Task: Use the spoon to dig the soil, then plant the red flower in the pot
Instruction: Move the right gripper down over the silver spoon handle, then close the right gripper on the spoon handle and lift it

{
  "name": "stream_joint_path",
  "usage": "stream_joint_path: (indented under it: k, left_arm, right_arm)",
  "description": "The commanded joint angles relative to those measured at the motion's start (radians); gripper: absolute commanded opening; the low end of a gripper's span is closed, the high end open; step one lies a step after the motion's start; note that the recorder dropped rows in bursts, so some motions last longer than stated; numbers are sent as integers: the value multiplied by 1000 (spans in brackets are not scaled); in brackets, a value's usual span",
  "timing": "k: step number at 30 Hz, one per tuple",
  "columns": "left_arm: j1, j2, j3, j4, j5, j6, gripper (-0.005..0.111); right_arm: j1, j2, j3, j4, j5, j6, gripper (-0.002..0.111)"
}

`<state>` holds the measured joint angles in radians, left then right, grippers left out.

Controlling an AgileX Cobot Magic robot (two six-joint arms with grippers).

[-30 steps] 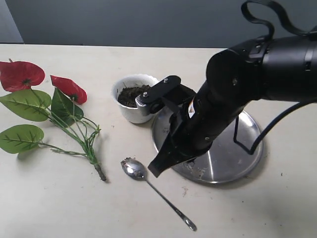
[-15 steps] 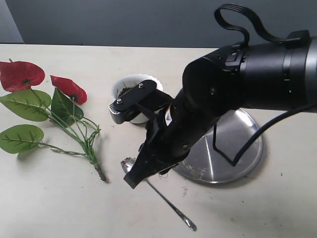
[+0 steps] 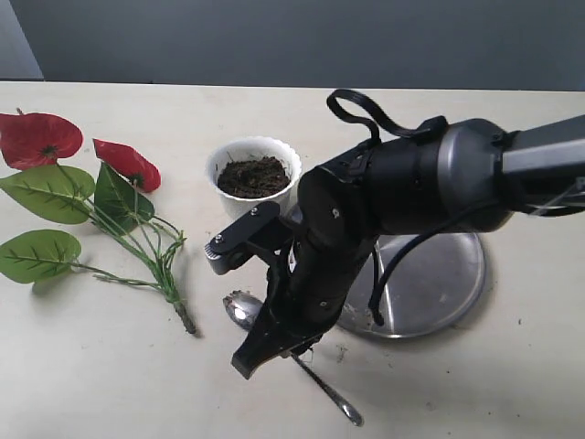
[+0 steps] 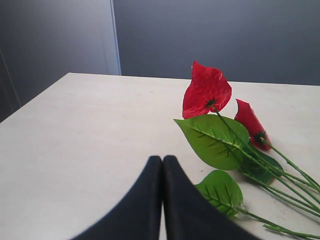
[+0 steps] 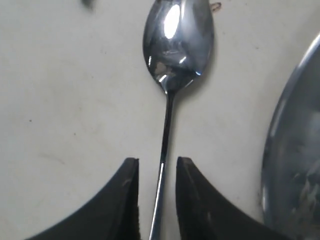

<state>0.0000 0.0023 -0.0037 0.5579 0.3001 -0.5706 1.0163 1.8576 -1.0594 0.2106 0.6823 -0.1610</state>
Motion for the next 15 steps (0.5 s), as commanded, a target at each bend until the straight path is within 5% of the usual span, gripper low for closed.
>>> stream_joint_path:
  k: [1, 15]
  left_arm:
    - [0, -2, 4, 8, -8, -2, 0]
    - [0, -2, 4, 8, -10, -2, 0]
  right_arm:
    - [3, 28, -4, 9, -41, -3, 27]
    - [3, 80, -5, 49, -65, -28, 27]
